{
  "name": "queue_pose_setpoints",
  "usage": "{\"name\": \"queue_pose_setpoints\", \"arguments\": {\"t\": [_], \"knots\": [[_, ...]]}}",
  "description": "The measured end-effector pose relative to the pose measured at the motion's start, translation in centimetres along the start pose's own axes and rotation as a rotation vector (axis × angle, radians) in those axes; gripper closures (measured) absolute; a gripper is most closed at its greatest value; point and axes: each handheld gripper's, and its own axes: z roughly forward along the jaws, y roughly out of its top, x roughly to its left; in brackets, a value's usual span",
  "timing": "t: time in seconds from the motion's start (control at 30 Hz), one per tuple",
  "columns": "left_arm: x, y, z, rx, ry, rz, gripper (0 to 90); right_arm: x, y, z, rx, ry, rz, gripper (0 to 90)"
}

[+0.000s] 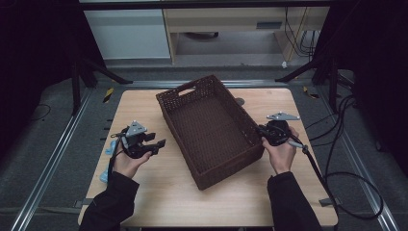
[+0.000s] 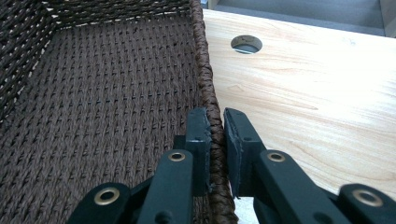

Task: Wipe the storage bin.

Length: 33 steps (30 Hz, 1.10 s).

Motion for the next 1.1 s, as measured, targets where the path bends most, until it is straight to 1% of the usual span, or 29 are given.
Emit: {"name": "queue_pose_setpoints", "arguments": {"t": [0.13,0.2,0.23,0.27,0.33,0.4,0.43,0.47,0.53,0.67,0.73,0.9,1.0,1.1], "knots": [[0.5,-0.1,-0.1,-0.001,0.012,-0.005,46.0,0.0,0.0,0.1,-0.003,-0.01,0.0,78.7],[0.7,-0.2,-0.2,-0.006,0.02,-0.015,46.0,0.1,0.0,-0.2,0.005,-0.025,-0.005,73.5],[0.8,-0.2,-0.3,-0.004,0.025,-0.011,46.0,0.2,0.1,-0.4,-0.003,-0.025,-0.007,72.4],[0.9,-0.3,-0.4,-0.004,0.028,-0.012,46.0,0.2,0.1,-0.7,-0.013,-0.019,-0.006,72.2],[1.1,-0.4,-0.5,-0.004,0.032,-0.016,45.9,0.5,0.0,-1.3,-0.006,-0.013,-0.009,72.0],[1.3,-0.4,-0.6,-0.004,0.037,-0.022,45.8,0.7,-0.1,-1.5,0.006,-0.031,-0.03,72.8],[1.4,-0.4,-0.6,-0.005,0.038,-0.022,45.6,0.8,-0.2,-1.6,0.019,-0.049,-0.038,75.2],[1.4,-0.4,-0.7,-0.006,0.04,-0.023,45.6,0.8,-0.3,-1.6,0.026,-0.054,-0.04,76.8],[1.5,-0.4,-0.8,-0.008,0.042,-0.023,45.4,0.6,-0.3,-1.5,0.028,-0.059,-0.042,79.0],[1.9,-0.4,-0.9,-0.006,0.047,-0.023,45.1,0.2,-0.2,-1.3,0.03,-0.04,-0.025,79.5],[2.1,-0.4,-0.9,-0.007,0.052,-0.031,45.0,-0.1,-0.1,-1.0,0.026,-0.046,-0.02,79.3],[2.6,-0.5,-1.0,-0.008,0.062,-0.042,45.0,-0.8,0.4,-0.2,0.015,-0.073,-0.014,76.7],[2.7,-0.6,-1.1,-0.005,0.068,-0.037,45.0,-1.2,0.5,0.2,0.006,-0.079,-0.007,75.1],[2.7,-0.6,-1.1,-0.009,0.068,-0.039,45.0,-1.1,0.5,0.1,0.004,-0.087,-0.006,71.3]]}}
